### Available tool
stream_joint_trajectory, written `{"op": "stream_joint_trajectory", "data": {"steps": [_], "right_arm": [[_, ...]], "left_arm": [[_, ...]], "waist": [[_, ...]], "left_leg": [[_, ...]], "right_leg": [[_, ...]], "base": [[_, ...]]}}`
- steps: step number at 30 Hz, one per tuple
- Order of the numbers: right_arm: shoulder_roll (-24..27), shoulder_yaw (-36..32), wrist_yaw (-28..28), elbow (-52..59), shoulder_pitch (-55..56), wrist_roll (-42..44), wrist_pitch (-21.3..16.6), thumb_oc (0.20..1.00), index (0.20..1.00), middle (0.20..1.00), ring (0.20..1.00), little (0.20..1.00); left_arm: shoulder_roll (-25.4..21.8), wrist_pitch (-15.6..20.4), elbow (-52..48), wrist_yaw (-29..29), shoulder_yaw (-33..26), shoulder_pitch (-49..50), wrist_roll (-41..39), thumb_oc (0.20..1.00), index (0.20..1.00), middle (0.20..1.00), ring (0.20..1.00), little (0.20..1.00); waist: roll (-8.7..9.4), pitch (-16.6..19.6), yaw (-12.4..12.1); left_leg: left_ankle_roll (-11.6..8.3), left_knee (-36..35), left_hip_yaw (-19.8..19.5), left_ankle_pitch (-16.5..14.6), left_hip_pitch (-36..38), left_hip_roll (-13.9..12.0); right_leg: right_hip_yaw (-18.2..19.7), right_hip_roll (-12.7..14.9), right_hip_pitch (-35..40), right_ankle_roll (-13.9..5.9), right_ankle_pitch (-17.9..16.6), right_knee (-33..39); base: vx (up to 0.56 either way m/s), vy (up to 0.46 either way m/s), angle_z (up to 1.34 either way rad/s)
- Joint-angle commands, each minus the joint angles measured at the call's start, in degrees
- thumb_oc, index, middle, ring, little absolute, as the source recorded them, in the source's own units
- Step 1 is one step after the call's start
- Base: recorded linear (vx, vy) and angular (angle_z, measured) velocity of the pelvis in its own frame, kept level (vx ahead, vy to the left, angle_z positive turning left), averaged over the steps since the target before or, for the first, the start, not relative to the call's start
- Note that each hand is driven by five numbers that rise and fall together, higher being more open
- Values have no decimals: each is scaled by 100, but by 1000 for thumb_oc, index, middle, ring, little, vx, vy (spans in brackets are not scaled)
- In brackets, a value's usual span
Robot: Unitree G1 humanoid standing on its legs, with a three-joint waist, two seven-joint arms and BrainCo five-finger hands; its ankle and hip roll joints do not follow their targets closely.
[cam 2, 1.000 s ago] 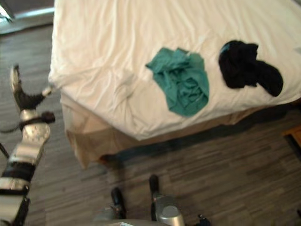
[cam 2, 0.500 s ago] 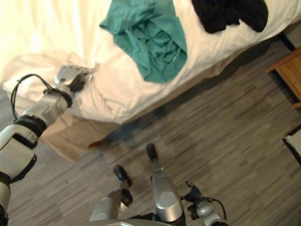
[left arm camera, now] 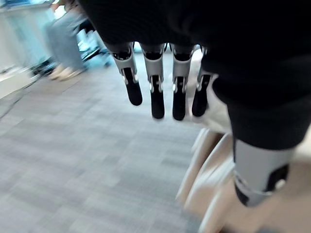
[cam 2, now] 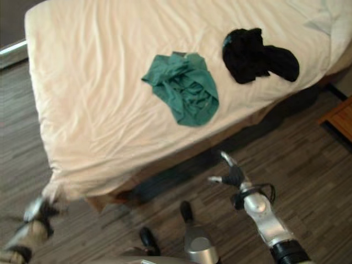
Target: Tidy up the quilt and then pick up the clothes from the bed and put them into the laundry hamper.
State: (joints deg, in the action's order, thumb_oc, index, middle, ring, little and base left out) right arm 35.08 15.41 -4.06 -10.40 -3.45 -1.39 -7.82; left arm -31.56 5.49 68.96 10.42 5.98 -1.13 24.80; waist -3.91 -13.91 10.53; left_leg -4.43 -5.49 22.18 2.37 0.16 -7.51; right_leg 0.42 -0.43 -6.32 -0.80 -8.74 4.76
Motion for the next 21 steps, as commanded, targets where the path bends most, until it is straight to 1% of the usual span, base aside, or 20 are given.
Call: {"op": "stream_joint_trajectory", "data": {"steps": [1, 3, 5, 6, 7, 9, 10, 11, 12, 15, 18, 19, 21], "right_arm": [[-255, 347, -224, 504, -1463, -156, -479, 200, 200, 200, 200, 200], [-474, 881, -371, 289, -2704, -198, -400, 200, 200, 200, 200, 200], [-587, 1252, -477, -84, -3745, -171, -262, 200, 200, 200, 200, 200], [-712, 1518, -605, -575, -4777, -172, -105, 200, 200, 200, 200, 200], [-718, 1529, -611, -601, -4806, -168, -116, 200, 200, 200, 200, 200], [-917, 1710, -719, -1503, -5699, 58, -40, 200, 200, 200, 200, 200], [-1099, 1792, -786, -2094, -6108, 233, -12, 200, 200, 200, 200, 200], [-1106, 1799, -789, -2125, -6135, 239, -29, 200, 200, 200, 200, 200], [-1280, 1831, -838, -2945, -6586, 631, 21, 200, 200, 200, 200, 200], [-1478, 1894, -765, -3558, -6763, 1031, 94, 200, 200, 200, 200, 200], [-1819, 1981, -600, -3712, -6423, 1252, 154, 200, 200, 200, 200, 200], [-2022, 1965, -584, -3867, -6176, 1342, 182, 200, 200, 200, 200, 200], [-2404, 2131, -312, -3911, -5499, 1324, 269, 200, 200, 200, 200, 200]], "left_arm": [[-242, -41, 86, 143, 70, -3, -342, 1000, 1000, 1000, 1000, 1000], [-10, -33, 51, 137, 290, -53, -513, 1000, 1000, 1000, 1000, 1000], [67, -6, 31, 177, 481, -155, -686, 1000, 1000, 1000, 1000, 1000], [122, 39, -37, 204, 692, -252, -832, 1000, 1000, 1000, 1000, 1000], [124, 40, -33, 204, 685, -263, -834, 1000, 1000, 1000, 1000, 1000], [109, 130, -184, 285, 990, -457, -951, 1000, 1000, 1000, 1000, 1000], [83, 191, -350, 314, 1189, -600, -1007, 1000, 1000, 1000, 1000, 1000], [82, 191, -348, 313, 1185, -610, -1009, 1000, 1000, 1000, 1000, 1000], [48, 290, -675, 336, 1532, -833, -1102, 1000, 1000, 1000, 1000, 1000], [71, 372, -1213, 344, 1901, -1040, -1151, 1000, 1000, 1000, 1000, 1000], [119, 419, -1742, 350, 2126, -1175, -1104, 1000, 1000, 1000, 1000, 1000], [182, 409, -1838, 354, 2217, -1214, -1065, 1000, 1000, 1000, 1000, 1000], [267, 381, -1744, 334, 2188, -1275, -1056, 1000, 1000, 1000, 1000, 1000]], "waist": [[410, -235, -415], [437, -332, -636], [464, -455, -825], [482, -562, -998], [480, -565, -991], [492, -690, -1165], [483, -759, -1265], [483, -760, -1259], [452, -869, -1411], [361, -1016, -1588], [243, -1149, -1657], [210, -1161, -1659], [147, -1172, -1645]], "left_leg": [[-302, 49, -183, 224, 114, -225], [-292, 49, -274, 287, -3, -232], [-300, 49, -364, 331, -134, -238], [-324, 49, -443, 407, -307, -262], [-324, 49, -446, 410, -317, -263], [-353, 49, -532, 479, -503, -282], [-362, 49, -596, 520, -626, -288], [-362, 49, -600, 523, -638, -288], [-382, 49, -707, 588, -840, -308], [-393, 49, -806, 662, -1083, -307], [-391, 49, -860, 712, -1224, -284], [-385, 49, -872, 710, -1225, -266], [-381, 49, -880, 690, -1211, -246]], "right_leg": [[-96, 705, 328, -730, 665, -134], [-163, 710, 268, -707, 644, -144], [-214, 716, 176, -694, 634, -181], [-269, 704, 47, -671, 600, -211], [-271, 703, 35, -670, 600, -215], [-345, 695, -115, -656, 585, -264], [-381, 693, -213, -654, 576, -310], [-384, 693, -226, -654, 578, -318], [-481, 710, -391, -657, 579, -413], [-634, 742, -561, -672, 588, -501], [-724, 772, -672, -688, 600, -551], [-738, 775, -665, -688, 603, -542], [-747, 786, -626, -692, 606, -502]], "base": [[-61, -22, 38], [-93, -33, 50], [-128, -22, 44], [-107, -12, 47], [-115, -17, 40], [-97, -22, 33], [-74, -24, 32], [-104, -36, 23], [-95, -23, 25], [-95, -18, 38], [-45, -1, 37], [-10, 23, 6], [22, 40, 5]]}}
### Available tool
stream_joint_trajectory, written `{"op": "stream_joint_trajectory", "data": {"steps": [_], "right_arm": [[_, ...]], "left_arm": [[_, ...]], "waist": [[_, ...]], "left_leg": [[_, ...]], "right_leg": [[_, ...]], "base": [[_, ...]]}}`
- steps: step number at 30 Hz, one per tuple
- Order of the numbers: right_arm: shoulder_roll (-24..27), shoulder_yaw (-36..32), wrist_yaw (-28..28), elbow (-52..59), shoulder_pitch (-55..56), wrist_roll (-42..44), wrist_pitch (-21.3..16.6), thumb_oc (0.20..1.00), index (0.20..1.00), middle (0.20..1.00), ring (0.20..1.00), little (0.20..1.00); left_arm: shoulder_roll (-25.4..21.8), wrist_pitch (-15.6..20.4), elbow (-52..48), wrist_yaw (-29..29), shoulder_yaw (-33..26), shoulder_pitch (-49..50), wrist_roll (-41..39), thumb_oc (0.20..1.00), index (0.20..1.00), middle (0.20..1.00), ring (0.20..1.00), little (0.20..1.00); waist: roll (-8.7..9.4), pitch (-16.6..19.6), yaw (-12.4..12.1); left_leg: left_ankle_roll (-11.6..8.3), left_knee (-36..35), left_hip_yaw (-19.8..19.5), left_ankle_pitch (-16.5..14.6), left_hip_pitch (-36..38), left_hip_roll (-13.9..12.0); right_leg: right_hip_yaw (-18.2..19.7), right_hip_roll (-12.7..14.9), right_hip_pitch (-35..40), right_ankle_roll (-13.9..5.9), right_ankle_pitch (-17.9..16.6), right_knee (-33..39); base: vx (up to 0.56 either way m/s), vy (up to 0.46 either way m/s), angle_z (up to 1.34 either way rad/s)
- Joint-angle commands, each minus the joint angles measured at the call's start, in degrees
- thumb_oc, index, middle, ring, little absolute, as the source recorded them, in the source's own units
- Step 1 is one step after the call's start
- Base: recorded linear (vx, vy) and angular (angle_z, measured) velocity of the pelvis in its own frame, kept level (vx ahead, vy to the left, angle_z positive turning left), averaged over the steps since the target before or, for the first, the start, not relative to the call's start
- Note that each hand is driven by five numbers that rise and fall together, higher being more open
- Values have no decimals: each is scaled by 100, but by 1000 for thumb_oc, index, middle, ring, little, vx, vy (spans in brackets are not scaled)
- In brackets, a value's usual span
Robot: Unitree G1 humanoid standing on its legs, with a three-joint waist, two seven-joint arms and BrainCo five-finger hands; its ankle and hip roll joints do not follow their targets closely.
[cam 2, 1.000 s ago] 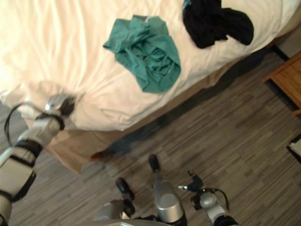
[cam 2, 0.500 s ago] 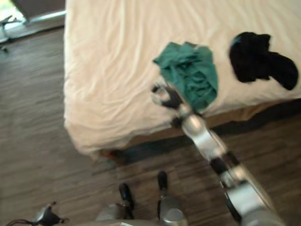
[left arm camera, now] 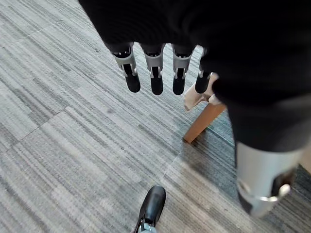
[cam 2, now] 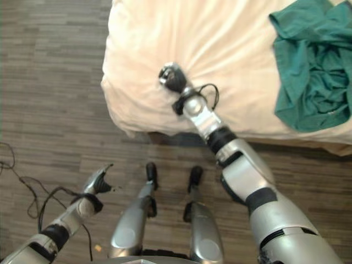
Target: Tidy up the quilt and then pick up the clothes from the bed and put them into the laundry hamper.
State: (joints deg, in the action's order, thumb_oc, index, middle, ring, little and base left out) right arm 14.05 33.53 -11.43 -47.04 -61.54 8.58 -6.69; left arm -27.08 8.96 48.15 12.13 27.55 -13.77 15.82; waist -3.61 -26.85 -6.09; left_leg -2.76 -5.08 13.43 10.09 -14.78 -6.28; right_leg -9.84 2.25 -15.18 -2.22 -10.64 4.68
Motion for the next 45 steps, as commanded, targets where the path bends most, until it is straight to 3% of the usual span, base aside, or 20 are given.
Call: {"op": "stream_joint_trajectory", "data": {"steps": [1, 5, 6, 10, 12, 16, 21, 23, 27, 29, 30, 31, 35, 36, 37, 39, 40, 42, 44, 45], "right_arm": [[-485, 501, 608, -86, 710, 297, 172, 200, 200, 200, 200, 200], [-814, 1382, 1335, 703, 1807, 114, 218, 200, 200, 200, 200, 200], [-876, 1880, 1822, 1230, 2310, 336, 157, 200, 200, 200, 200, 200], [-463, 2069, 2187, 2678, 2096, 1036, -62, 200, 200, 200, 200, 200], [-58, 1649, 1913, 3397, 1505, 1268, -293, 200, 200, 200, 200, 200], [306, 961, 1318, 3428, 672, 1132, -517, 200, 200, 200, 200, 200], [932, -25, 407, 1481, 57, 589, -297, 200, 200, 200, 200, 200], [1029, -161, 345, 1170, 107, 671, -221, 200, 200, 200, 200, 200], [1197, -666, 313, 646, 861, 813, -69, 200, 200, 200, 200, 200], [1005, -1336, 367, 685, 2635, 921, -86, 200, 200, 200, 200, 200], [1005, -1339, 366, 690, 2641, 920, -83, 200, 200, 200, 200, 200], [744, -1701, 467, 490, 3922, 814, -77, 200, 200, 200, 200, 200], [490, -2078, 661, -65, 5178, 555, 41, 200, 200, 200, 200, 200], [390, -2184, 658, -447, 5604, 135, 121, 1000, 1000, 1000, 1000, 1000], [313, -2209, 619, -769, 5906, -172, 156, 1000, 1000, 1000, 1000, 1000], [270, -2131, 585, -1008, 6021, -487, 231, 1000, 1000, 1000, 1000, 1000], [237, -2151, 541, -1112, 6060, -519, 219, 1000, 1000, 1000, 1000, 1000], [171, -2222, 546, -1500, 6216, -446, 267, 1000, 1000, 1000, 1000, 1000], [194, -2231, 512, -1861, 6242, -533, 336, 1000, 1000, 1000, 1000, 1000], [225, -2158, 452, -2024, 6207, -689, 381, 1000, 1000, 1000, 1000, 1000]], "left_arm": [[-93, 17, 437, 176, 14, -7, -146, 1000, 1000, 1000, 1000, 1000], [95, -61, 660, 205, -84, 128, -23, 1000, 1000, 1000, 1000, 1000], [196, -53, 757, 187, -111, 233, 23, 1000, 1000, 1000, 1000, 1000], [186, -62, 919, 135, -216, 339, 46, 1000, 1000, 1000, 1000, 1000], [96, -81, 1035, 198, -324, 265, 35, 1000, 1000, 1000, 1000, 1000], [106, -64, 1015, 257, -449, 155, -174, 1000, 1000, 1000, 1000, 1000], [161, 67, 680, 70, -426, 36, -648, 1000, 1000, 1000, 1000, 1000], [154, 54, 635, 57, -420, 32, -688, 1000, 1000, 1000, 1000, 1000], [205, 80, 487, 10, -549, 87, -848, 1000, 1000, 1000, 1000, 1000], [374, 112, 325, -17, -716, 236, -949, 1000, 1000, 1000, 1000, 1000], [372, 112, 324, -17, -714, 238, -949, 1000, 1000, 1000, 1000, 1000], [480, 69, 341, -45, -828, 359, -933, 1000, 1000, 1000, 1000, 1000], [590, -2, 570, -169, -959, 538, -927, 1000, 1000, 1000, 1000, 1000], [619, -34, 638, -272, -1068, 679, -1016, 1000, 1000, 1000, 1000, 1000], [654, -102, 778, -310, -1113, 728, -1091, 1000, 1000, 1000, 1000, 1000], [666, -201, 1157, -328, -1178, 747, -1053, 1000, 1000, 1000, 1000, 1000], [676, -237, 1324, -303, -1198, 756, -999, 1000, 1000, 1000, 1000, 1000], [716, -333, 1762, -293, -1198, 822, -785, 1000, 1000, 1000, 1000, 1000], [818, -377, 2048, -321, -1261, 866, -709, 1000, 1000, 1000, 1000, 1000], [829, -417, 2079, -287, -1244, 885, -643, 1000, 1000, 1000, 1000, 1000]], "waist": [[107, 126, 45], [117, 161, 119], [143, 206, 147], [237, 311, 227], [300, 326, 335], [299, 259, 419], [105, 96, 437], [88, 84, 450], [103, 41, 548], [170, 61, 725], [169, 78, 719], [201, 188, 868], [246, 430, 1146], [289, 540, 1225], [325, 656, 1230], [351, 859, 1246], [367, 955, 1292], [427, 1198, 1456], [465, 1311, 1414], [539, 1275, 1344]], "left_leg": [[-540, 8, -8, -103, 308, -355], [-534, 8, -10, -163, 405, -339], [-525, 8, -10, -203, 503, -325], [-536, 8, 57, -276, 689, -326], [-544, 8, 162, -307, 761, -347], [-539, 8, 280, -310, 783, -348], [-504, 97, 319, -231, 554, -342], [-486, 184, 325, -262, 486, -344], [-414, 583, 302, -449, 349, -323], [-375, 787, 261, -621, 374, -291], [-375, 783, 264, -612, 359, -294], [-339, 733, 246, -726, 521, -248], [-301, 471, 430, -783, 1081, -189], [-316, 253, 770, -832, 1470, -264], [-403, 148, 1232, -954, 1892, -393], [-447, 208, 1812, -918, 2107, -543], [-469, 248, 1986, -893, 2182, -604], [-499, 491, 2207, -875, 2351, -746], [-717, 1315, 2304, -389, 2386, -1121], [-874, 2146, 2083, 7, 2307, -1455]], "right_leg": [[289, 519, 290, -545, 801, -481], [314, 526, 410, -528, 825, -430], [337, 529, 507, -512, 859, -415], [429, 527, 596, -474, 919, -424], [513, 507, 540, -462, 930, -466], [605, 494, 380, -477, 923, -549], [607, 548, -25, -487, 985, -958], [602, 563, -107, -491, 1030, -1079], [617, 602, -156, -492, 1148, -1309], [629, 621, -52, -495, 1211, -1345], [631, 616, -65, -492, 1195, -1332], [630, 634, 114, -509, 1245, -1324], [598, 619, 288, -574, 1221, -1551], [237, 670, 294, -615, 1157, -1749], [-924, 994, 382, -605, 1313, -2087], [-2082, 1174, 494, -425, 1376, -2175], [-2256, 1149, 505, -377, 1407, -2185], [-1937, 786, 651, -214, 1555, -1795], [-1643, 317, 989, -49, 1697, -1272], [-1457, 75, 1236, 87, 1748, -1032]], "base": [[40, 32, 3], [42, 1, -4], [49, -18, -9], [36, -13, -5], [-24, -4, -8], [-44, 19, -39], [-59, 4, -19], [-45, 7, 2], [-19, 7, 9], [38, 30, 11], [131, 44, 25], [165, 36, 21], [183, 55, -10], [251, 29, -56], [297, 13, -67], [202, -65, -196], [177, -175, -312], [258, -337, -287], [371, -447, -120], [396, -499, -143]]}}
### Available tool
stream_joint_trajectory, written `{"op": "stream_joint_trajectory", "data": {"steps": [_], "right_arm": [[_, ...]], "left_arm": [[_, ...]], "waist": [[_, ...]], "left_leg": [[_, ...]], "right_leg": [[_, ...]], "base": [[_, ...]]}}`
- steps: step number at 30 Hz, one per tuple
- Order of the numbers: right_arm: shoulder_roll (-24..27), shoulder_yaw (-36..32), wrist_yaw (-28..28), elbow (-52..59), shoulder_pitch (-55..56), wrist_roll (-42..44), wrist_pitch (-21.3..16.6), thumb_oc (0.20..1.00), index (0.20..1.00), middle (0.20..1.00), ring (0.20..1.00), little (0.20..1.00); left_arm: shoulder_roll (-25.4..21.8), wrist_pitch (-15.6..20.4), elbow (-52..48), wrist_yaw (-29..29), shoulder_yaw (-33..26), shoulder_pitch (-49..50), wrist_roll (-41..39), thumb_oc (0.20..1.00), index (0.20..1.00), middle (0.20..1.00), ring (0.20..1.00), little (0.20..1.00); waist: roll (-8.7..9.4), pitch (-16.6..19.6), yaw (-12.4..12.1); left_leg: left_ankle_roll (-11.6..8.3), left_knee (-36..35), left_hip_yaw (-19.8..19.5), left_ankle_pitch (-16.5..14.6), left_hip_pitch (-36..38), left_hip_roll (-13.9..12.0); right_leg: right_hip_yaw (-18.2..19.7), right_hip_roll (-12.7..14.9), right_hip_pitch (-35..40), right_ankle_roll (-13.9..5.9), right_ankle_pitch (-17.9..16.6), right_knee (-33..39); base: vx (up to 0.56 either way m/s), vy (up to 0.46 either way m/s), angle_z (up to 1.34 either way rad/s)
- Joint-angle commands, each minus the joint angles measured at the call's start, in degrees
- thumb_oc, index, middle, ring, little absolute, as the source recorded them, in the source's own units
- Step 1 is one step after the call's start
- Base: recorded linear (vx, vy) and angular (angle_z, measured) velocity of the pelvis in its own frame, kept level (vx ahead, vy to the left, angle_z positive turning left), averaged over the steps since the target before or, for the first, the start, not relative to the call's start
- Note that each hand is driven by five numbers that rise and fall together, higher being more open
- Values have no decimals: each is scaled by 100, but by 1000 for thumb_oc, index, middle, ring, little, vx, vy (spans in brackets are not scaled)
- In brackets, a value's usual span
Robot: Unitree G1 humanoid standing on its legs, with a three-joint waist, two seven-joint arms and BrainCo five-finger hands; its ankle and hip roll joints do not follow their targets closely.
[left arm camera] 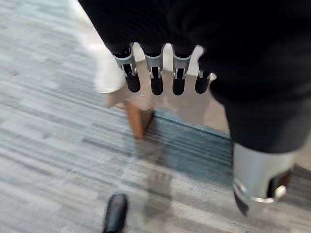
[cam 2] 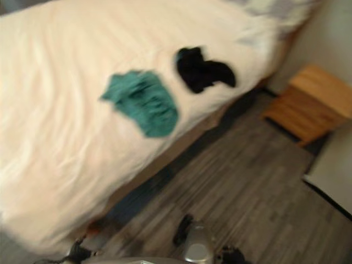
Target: Tidy up the quilt and then pick up the clothes from the bed and put them into the laundry hamper.
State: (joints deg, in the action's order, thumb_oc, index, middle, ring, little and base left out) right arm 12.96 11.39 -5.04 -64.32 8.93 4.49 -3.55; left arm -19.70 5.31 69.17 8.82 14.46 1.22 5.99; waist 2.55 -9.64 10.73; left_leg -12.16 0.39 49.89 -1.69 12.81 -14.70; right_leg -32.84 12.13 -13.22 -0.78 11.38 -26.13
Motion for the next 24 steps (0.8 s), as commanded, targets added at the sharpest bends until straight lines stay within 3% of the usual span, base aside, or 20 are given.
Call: {"op": "stream_joint_trajectory", "data": {"steps": [1, 2, 3, 4, 5, 6, 8, 9, 10, 12, 13, 14, 15, 17, 18, 19, 21, 22, 24], "right_arm": [[376, 100, -207, -359, -848, -371, 89, 1000, 1000, 1000, 1000, 1000], [369, 96, -208, -361, -848, -374, 88, 1000, 1000, 1000, 1000, 1000], [453, 142, -229, -333, -892, -363, 136, 1000, 1000, 1000, 1000, 1000], [477, 246, -258, -352, -949, -411, 140, 1000, 1000, 1000, 1000, 1000], [475, 245, -258, -354, -951, -411, 140, 1000, 1000, 1000, 1000, 1000], [452, 330, -310, -322, -1059, -405, 141, 1000, 1000, 1000, 1000, 1000], [445, 381, -334, -289, -1106, -333, 124, 1000, 1000, 1000, 1000, 1000], [445, 381, -334, -289, -1107, -333, 124, 1000, 1000, 1000, 1000, 1000], [436, 409, -380, -309, -1142, -329, 125, 1000, 1000, 1000, 1000, 1000], [456, 388, -363, -331, -1065, -394, 160, 1000, 1000, 1000, 1000, 1000], [422, 329, -345, -343, -1033, -369, 165, 1000, 1000, 1000, 1000, 1000], [371, 241, -335, -364, -982, -352, 153, 1000, 1000, 1000, 1000, 1000], [372, 240, -335, -364, -983, -352, 153, 1000, 1000, 1000, 1000, 1000], [356, 199, -374, -360, -1023, -373, 186, 1000, 1000, 1000, 1000, 1000], [339, 177, -356, -299, -1070, -343, 188, 1000, 1000, 1000, 1000, 1000], [326, 150, -375, -183, -1121, -325, 172, 1000, 1000, 1000, 1000, 1000], [336, 121, -416, -111, -1135, -283, 168, 1000, 1000, 1000, 1000, 1000], [344, 114, -438, -104, -1153, -223, 163, 1000, 1000, 1000, 1000, 1000], [313, 89, -441, -138, -1159, -107, 146, 1000, 1000, 1000, 1000, 1000]], "left_arm": [[106, -53, -45, 63, 89, -614, 374, 1000, 1000, 1000, 1000, 1000], [101, -54, -47, 64, 92, -614, 375, 1000, 1000, 1000, 1000, 1000], [158, -57, -82, 88, 97, -578, 303, 1000, 1000, 1000, 1000, 1000], [229, -37, -118, 142, 103, -554, 241, 1000, 1000, 1000, 1000, 1000], [227, -37, -117, 143, 104, -556, 241, 1000, 1000, 1000, 1000, 1000], [344, 5, -152, 237, 65, -576, 111, 1000, 1000, 1000, 1000, 1000], [469, 41, -215, 292, 90, -663, -15, 1000, 1000, 1000, 1000, 1000], [470, 41, -214, 292, 90, -664, -15, 1000, 1000, 1000, 1000, 1000], [546, 50, -288, 318, 173, -690, -19, 1000, 1000, 1000, 1000, 1000], [581, -1, -327, 271, 242, -695, 30, 1000, 1000, 1000, 1000, 1000], [584, 12, -307, 219, 229, -656, 28, 1000, 1000, 1000, 1000, 1000], [603, -65, -224, 172, 266, -675, 91, 1000, 1000, 1000, 1000, 1000], [604, -65, -224, 172, 266, -676, 91, 1000, 1000, 1000, 1000, 1000], [572, -119, -228, 176, 320, -696, 176, 1000, 1000, 1000, 1000, 1000], [529, -146, -241, 187, 382, -756, 246, 1000, 1000, 1000, 1000, 1000], [479, -155, -271, 201, 441, -825, 304, 1000, 1000, 1000, 1000, 1000], [406, -129, -364, 182, 550, -887, 381, 1000, 1000, 1000, 1000, 1000], [400, -114, -381, 166, 603, -919, 425, 1000, 1000, 1000, 1000, 1000], [396, -102, -360, 142, 663, -956, 572, 1000, 1000, 1000, 1000, 1000]], "waist": [[15, -484, -441], [3, -493, -443], [191, -518, -649], [276, -568, -854], [275, -562, -855], [378, -602, -1116], [286, -616, -1187], [296, -612, -1191], [133, -556, -1299], [14, -447, -1322], [25, -392, -1314], [71, -307, -1271], [62, -295, -1279], [-9, -406, -1145], [-107, -463, -1052], [-216, -507, -966], [-357, -601, -828], [-397, -633, -751], [-423, -615, -620]], "left_leg": [[136, 2207, -1902, 1349, -623, -799], [106, 2289, -1940, 1334, -660, -855], [513, 3042, -2824, 861, -1312, -517], [720, 3196, -3431, 406, -1772, 153], [729, 3206, -3429, 397, -1785, 152], [928, 2977, -3873, 168, -2267, 772], [1000, 2089, -3998, 22, -2417, 899], [1003, 2051, -3987, 46, -2405, 911], [922, 724, -4163, 481, -2461, 1195], [898, -78, -4169, 822, -2418, 1266], [971, -267, -4201, 743, -2246, 1317], [1176, -273, -4230, 620, -1960, 1504], [1173, -269, -4226, 623, -1978, 1490], [1261, -469, -4063, 486, -1513, 1476], [1274, -539, -3953, 417, -1318, 1353], [1249, -539, -3850, 352, -1180, 1230], [1196, -539, -3786, 244, -894, 1132], [1164, -539, -3780, 155, -760, 1131], [1085, -539, -3798, -26, -536, 1143]], "right_leg": [[1074, -1062, 1229, 70, -429, 2235], [1069, -1101, 1245, 93, -426, 2259], [1547, -1150, 1492, 145, -488, 2511], [1957, -1166, 1632, 78, -555, 2652], [1957, -1165, 1625, 74, -559, 2656], [2529, -1081, 1737, -43, -671, 2831], [2864, -1056, 2006, -154, -618, 2999], [2869, -1044, 1999, -155, -624, 3001], [3060, -1151, 2253, -228, -579, 3096], [3197, -1230, 2480, -261, -412, 3013], [3266, -1227, 2551, -266, -298, 2850], [3217, -1225, 2312, -524, -557, 1740], [3224, -1237, 2293, -521, -569, 1741], [3101, -1064, 1541, -1150, -1269, 278], [2908, -933, 1046, -1263, -1515, -366], [2570, -721, 702, -1269, -1535, -665], [2015, -452, 458, -1037, -1211, -363], [1899, -472, 372, -905, -1015, 8], [2011, -658, 296, -768, -1004, 1028]], "base": [[268, -391, -199], [294, -322, -241], [280, -175, -128], [283, -156, -75], [207, 6, -146], [226, 31, -249], [332, 60, -252], [495, 144, -109], [492, 134, -58], [608, 120, -76], [732, 116, -70], [519, 87, -40], [472, 79, -87], [276, 37, -124], [355, 60, -102], [364, 57, -72], [435, 11, -33], [513, -74, 1], [495, -157, 2]]}}
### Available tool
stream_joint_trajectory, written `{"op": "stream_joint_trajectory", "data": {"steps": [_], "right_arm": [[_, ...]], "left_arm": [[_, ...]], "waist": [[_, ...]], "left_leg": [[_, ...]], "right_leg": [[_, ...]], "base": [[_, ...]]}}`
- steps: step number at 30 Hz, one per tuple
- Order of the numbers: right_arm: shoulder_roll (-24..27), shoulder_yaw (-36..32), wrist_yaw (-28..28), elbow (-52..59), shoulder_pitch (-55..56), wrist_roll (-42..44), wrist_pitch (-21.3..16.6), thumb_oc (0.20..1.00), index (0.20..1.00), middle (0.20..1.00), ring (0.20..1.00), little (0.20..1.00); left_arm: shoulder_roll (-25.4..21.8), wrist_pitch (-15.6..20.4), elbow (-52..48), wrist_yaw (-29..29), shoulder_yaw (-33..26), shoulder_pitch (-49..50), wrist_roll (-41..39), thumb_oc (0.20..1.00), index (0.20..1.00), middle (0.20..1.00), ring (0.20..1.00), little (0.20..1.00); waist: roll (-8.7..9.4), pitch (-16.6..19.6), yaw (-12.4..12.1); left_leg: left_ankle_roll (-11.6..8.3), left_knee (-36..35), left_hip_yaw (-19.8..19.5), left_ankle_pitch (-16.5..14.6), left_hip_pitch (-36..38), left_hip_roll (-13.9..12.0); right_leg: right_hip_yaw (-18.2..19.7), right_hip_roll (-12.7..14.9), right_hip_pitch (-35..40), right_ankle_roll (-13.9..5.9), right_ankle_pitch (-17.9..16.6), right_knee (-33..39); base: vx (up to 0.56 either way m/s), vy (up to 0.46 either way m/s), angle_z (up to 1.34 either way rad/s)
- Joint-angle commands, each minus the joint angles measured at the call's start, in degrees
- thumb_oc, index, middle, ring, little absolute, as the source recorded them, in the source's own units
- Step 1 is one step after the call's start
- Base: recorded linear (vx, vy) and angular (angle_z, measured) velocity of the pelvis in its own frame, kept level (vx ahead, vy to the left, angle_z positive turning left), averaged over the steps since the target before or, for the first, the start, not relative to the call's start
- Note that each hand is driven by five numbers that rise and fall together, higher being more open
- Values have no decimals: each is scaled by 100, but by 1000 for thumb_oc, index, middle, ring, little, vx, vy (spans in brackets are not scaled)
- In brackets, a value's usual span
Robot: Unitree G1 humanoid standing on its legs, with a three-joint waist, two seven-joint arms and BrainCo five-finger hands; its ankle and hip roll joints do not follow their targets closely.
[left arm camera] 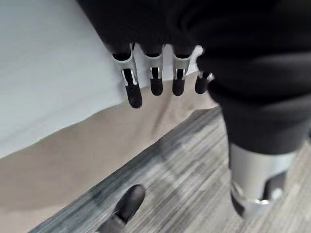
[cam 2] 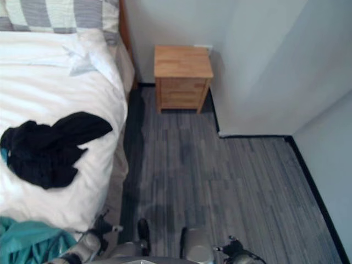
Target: Tidy up the quilt and then pick up the clothes from the bed and put them into the laundry hamper.
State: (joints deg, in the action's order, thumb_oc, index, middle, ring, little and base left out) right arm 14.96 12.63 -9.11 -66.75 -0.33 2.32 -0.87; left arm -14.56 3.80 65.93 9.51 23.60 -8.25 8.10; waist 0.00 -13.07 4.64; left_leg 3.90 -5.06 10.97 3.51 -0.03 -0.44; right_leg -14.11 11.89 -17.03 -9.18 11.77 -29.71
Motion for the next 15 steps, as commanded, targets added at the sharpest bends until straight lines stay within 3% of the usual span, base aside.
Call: {"op": "stream_joint_trajectory", "data": {"steps": [1, 4, 6, 8, 9, 10, 11, 13, 14, 15], "right_arm": [[99, -30, -46, 80, -234, 150, -126, 1000, 1000, 1000, 1000, 1000], [20, -152, -22, 19, -165, 310, -146, 1000, 1000, 1000, 1000, 1000], [24, -251, 33, -114, -69, 402, -96, 1000, 1000, 1000, 1000, 1000], [56, -298, 63, -267, -18, 494, -102, 1000, 1000, 1000, 1000, 1000], [108, -244, 66, -307, 29, 420, -93, 1000, 1000, 1000, 1000, 1000], [104, -242, 66, -308, 27, 420, -93, 1000, 1000, 1000, 1000, 1000], [153, -140, 51, -224, 2, 332, -110, 1000, 1000, 1000, 1000, 1000], [217, -11, 55, -89, -128, 250, -96, 1000, 1000, 1000, 1000, 1000], [250, 145, 55, -18, -220, 109, -90, 1000, 1000, 1000, 1000, 1000], [251, 182, 42, 19, -260, 54, -95, 1000, 1000, 1000, 1000, 1000]], "left_arm": [[-119, 67, 23, 81, -241, -23, 425, 1000, 1000, 1000, 1000, 1000], [-122, 97, 192, 90, -300, -152, 607, 1000, 1000, 1000, 1000, 1000], [-67, 137, 307, 29, -352, -115, 585, 1000, 1000, 1000, 1000, 1000], [7, 137, 347, 43, -434, 18, 507, 1000, 1000, 1000, 1000, 1000], [57, 123, 306, 57, -529, 156, 315, 1000, 1000, 1000, 1000, 1000], [53, 123, 306, 56, -531, 155, 315, 1000, 1000, 1000, 1000, 1000], [73, 148, 217, 90, -542, 132, 200, 1000, 1000, 1000, 1000, 1000], [64, 117, 122, 157, -558, 88, 34, 1000, 1000, 1000, 1000, 1000], [96, 119, 86, 196, -557, 34, -26, 1000, 1000, 1000, 1000, 1000], [118, 121, 77, 211, -581, 22, -67, 1000, 1000, 1000, 1000, 1000]], "waist": [[-157, -263, 58], [-205, -202, 303], [-238, -137, 318], [-285, -54, 331], [-197, -130, 216], [-182, -111, 228], [-63, -264, 80], [191, -403, -102], [239, -443, -235], [277, -428, -307]], "left_leg": [[-556, 6, 36, -658, 875, -252], [-706, 6, -112, -931, 1218, -335], [-777, 6, -130, -1091, 1587, -404], [-933, 618, -138, -659, 1597, -631], [-950, 2146, -265, 2, 1072, -875], [-949, 2147, -278, 16, 1041, -860], [-888, 3165, -501, 373, 483, -846], [-737, 3923, -384, 147, -206, -790], [-704, 3741, -244, -109, -542, -623], [-718, 3614, -102, -158, -765, -565]], "right_leg": [[329, -679, 651, 64, -1174, 2129], [1183, -628, 313, -101, -1591, 3095], [1241, -627, 369, -113, -1631, 3236], [1115, -740, 605, 39, -1802, 3257], [962, -839, 1062, 259, -1775, 3375], [955, -822, 1039, 260, -1781, 3375], [828, -771, 1269, 430, -1729, 3378], [764, -677, 1566, 590, -1564, 3410], [762, -666, 1744, 578, -1453, 3442], [773, -631, 1851, 552, -1389, 3450]], "base": [[465, -205, -3], [487, -218, 34], [519, -210, 61], [601, -401, 4], [393, -386, -2], [301, -435, 12], [184, -319, -4], [317, -337, -13], [326, -126, -1], [373, -27, 5]]}}
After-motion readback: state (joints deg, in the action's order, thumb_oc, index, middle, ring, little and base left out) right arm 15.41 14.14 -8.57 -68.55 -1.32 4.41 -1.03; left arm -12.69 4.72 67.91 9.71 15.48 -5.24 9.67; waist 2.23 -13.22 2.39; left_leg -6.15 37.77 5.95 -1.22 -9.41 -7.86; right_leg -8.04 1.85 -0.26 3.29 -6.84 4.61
